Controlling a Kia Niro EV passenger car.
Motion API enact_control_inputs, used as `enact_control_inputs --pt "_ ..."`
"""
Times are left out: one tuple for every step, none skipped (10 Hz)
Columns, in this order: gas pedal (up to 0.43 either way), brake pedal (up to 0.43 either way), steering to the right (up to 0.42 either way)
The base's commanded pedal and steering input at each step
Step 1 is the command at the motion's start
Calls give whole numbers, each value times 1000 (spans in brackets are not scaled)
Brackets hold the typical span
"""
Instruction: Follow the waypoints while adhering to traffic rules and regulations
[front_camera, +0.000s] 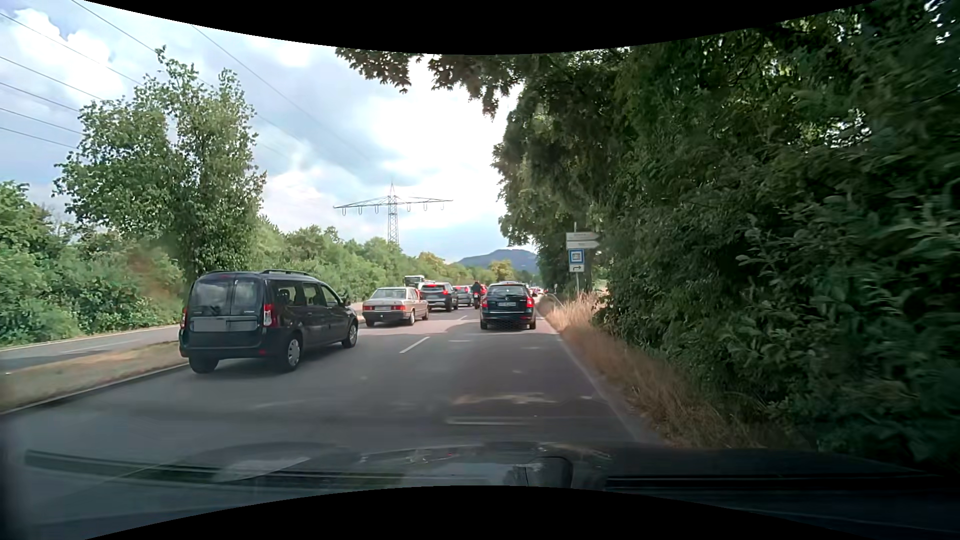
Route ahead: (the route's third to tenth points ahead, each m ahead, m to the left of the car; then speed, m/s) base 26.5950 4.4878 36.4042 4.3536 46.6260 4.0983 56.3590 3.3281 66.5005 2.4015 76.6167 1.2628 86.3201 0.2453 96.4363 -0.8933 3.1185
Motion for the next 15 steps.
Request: enact_control_inputs --pt "8 0 -2" --pt "8 0 1" --pt "8 0 4" --pt "8 0 3" --pt "8 0 4" --pt "8 0 4" --pt "8 0 5" --pt "8 0 6" --pt "8 0 7" --pt "8 0 7" --pt "8 0 7" --pt "8 0 7" --pt "8 0 7" --pt "8 0 7" --pt "8 0 7"
